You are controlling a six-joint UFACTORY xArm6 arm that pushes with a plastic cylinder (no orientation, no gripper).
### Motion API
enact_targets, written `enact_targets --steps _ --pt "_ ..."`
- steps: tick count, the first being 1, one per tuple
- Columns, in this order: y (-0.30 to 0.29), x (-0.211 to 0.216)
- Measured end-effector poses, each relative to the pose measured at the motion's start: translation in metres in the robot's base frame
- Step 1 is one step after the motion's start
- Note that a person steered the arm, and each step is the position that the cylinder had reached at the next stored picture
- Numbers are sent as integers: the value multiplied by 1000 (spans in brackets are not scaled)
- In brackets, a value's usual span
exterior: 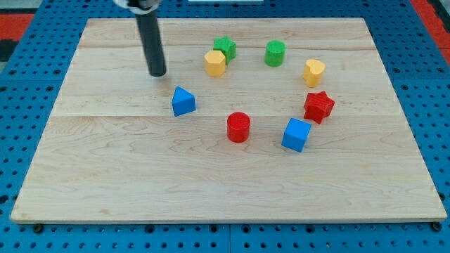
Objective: Push the red circle and blue triangle towards the center of the board
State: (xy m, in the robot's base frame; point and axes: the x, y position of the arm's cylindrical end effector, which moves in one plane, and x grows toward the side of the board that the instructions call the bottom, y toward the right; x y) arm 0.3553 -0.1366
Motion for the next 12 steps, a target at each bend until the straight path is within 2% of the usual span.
enact_targets --steps 1,2,3,5,6,7,9,10,11,12 --pt "-16 58" --pt "0 110" --pt "42 122" --pt "59 64" --pt "63 56" --pt "89 58" --pt "101 165" --pt "148 172" --pt "168 142" --pt "161 128"
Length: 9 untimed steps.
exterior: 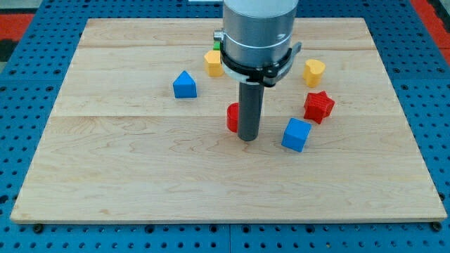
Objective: Push the red circle and blue triangle towards the center of the board
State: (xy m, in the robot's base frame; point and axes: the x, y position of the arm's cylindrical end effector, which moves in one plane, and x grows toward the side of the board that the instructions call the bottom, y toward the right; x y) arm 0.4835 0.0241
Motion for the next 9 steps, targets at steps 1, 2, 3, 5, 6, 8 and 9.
enact_targets --steps 1,2,3,5,6,8,9 --pt "-11 -8" --pt "-19 9" --pt "-88 11" --pt "-136 -54" --pt "-143 -94" --pt "-98 -93" --pt "-124 -93"
